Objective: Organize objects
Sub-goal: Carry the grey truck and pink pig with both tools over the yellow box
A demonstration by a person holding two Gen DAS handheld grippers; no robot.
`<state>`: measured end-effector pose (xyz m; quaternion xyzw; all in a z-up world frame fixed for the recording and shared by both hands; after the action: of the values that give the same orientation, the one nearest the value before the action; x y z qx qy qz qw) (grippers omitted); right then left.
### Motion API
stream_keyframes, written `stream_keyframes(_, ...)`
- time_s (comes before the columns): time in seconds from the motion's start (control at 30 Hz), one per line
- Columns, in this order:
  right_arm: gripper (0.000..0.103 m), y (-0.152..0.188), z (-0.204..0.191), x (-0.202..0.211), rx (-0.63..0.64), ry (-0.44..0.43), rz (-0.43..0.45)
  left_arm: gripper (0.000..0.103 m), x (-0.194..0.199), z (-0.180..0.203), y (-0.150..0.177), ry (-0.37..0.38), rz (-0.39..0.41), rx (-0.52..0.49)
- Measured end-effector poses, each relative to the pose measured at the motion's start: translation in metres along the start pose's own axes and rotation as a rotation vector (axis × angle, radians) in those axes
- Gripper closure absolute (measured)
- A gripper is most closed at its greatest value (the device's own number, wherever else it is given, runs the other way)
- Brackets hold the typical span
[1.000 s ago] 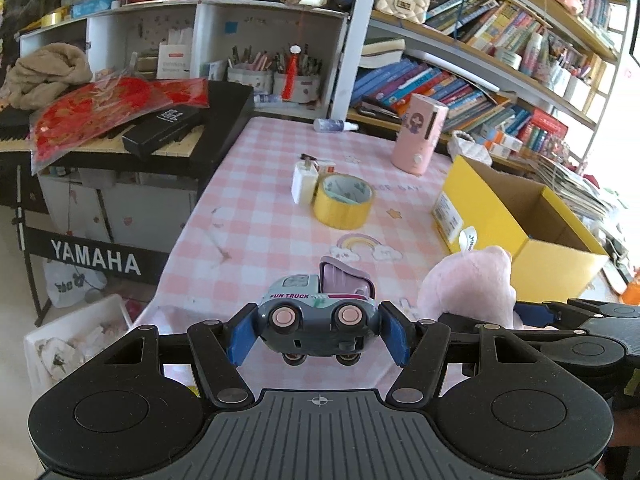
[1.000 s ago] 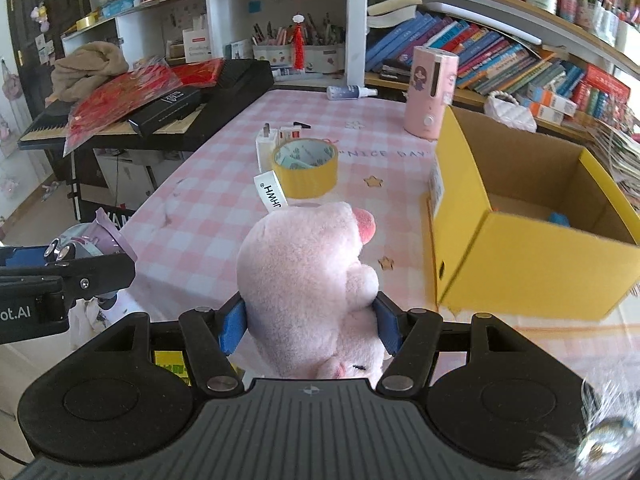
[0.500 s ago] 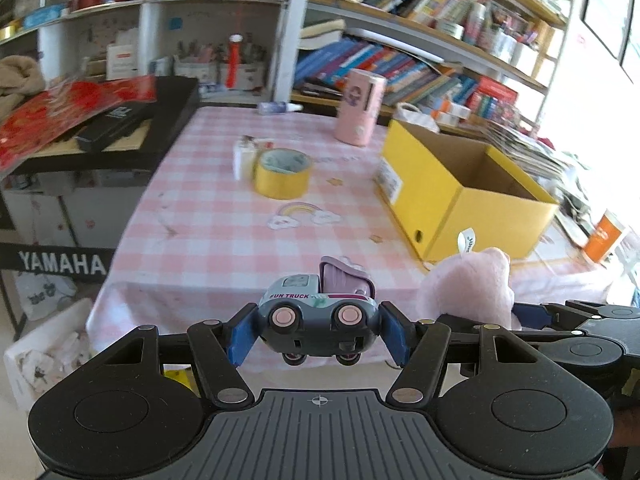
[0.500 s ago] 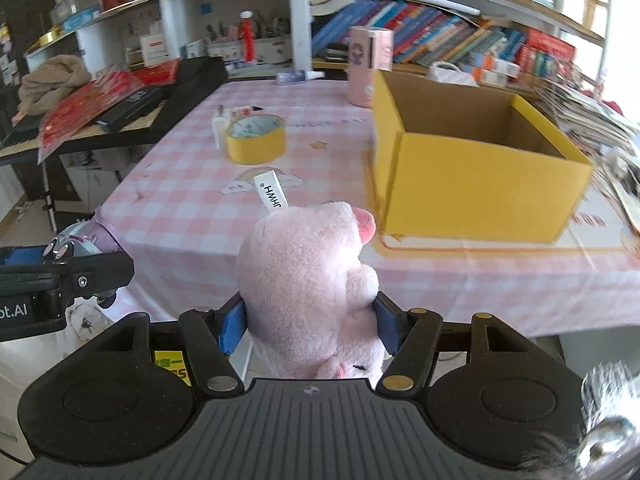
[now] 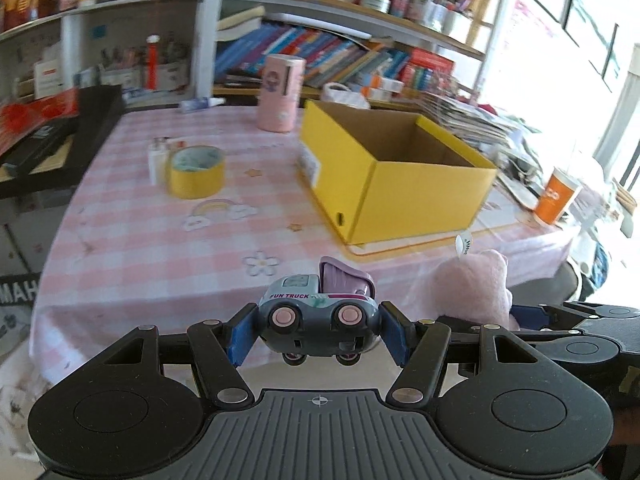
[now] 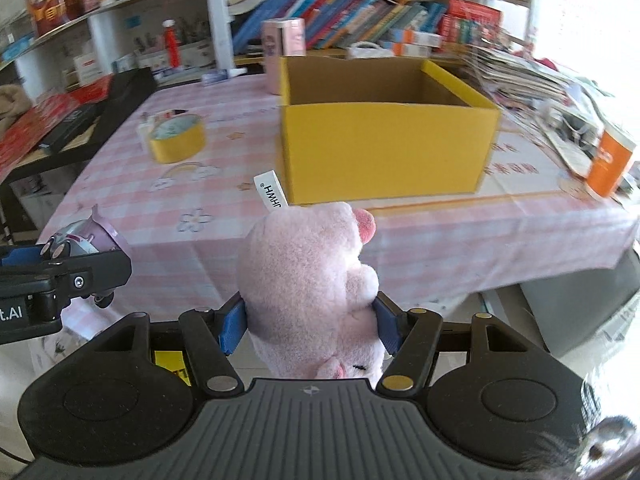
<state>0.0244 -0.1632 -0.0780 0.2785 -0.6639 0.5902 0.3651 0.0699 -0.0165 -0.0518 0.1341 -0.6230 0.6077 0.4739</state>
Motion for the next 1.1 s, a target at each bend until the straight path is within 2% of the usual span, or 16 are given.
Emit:
stream_keyframes(0.33,0.041,0.000,0.042,-0.001,-0.086,0.063,-0.014,0.039,-0.023,0.035,-0.017,0.060,-0.018,-0.074)
stream_keyframes(0.73,0.041,-0.027,0.073,-0.016,-0.108,0.079,-0.025,0.039,-0.046,0.057,-0.048,0.076,-0.002,-0.094)
stream_keyframes(0.9,0.041,-0.047,0.091,-0.016,-0.117,0.080,0.008,0.039,-0.047,0.074,-0.074,0.082,0.063,-0.126)
stream_keyframes(1.1,0.041,-0.093,0.116,-0.003,-0.090,0.090,0.131,0.039,-0.051,0.093,-0.117,0.044,0.159,-0.175)
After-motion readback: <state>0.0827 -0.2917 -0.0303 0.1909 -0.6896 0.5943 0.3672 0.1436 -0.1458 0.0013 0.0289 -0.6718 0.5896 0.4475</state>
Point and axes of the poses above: each gripper's, at about its wrist camera, not at the fingertips, and x roughly against the way its jaws point, z to its right, y to its underside, the point moved 7 cm from there along -x, roughly the way its jaws point, and after that the axes turned 9 degrees about -z, right-handed, at the moved point
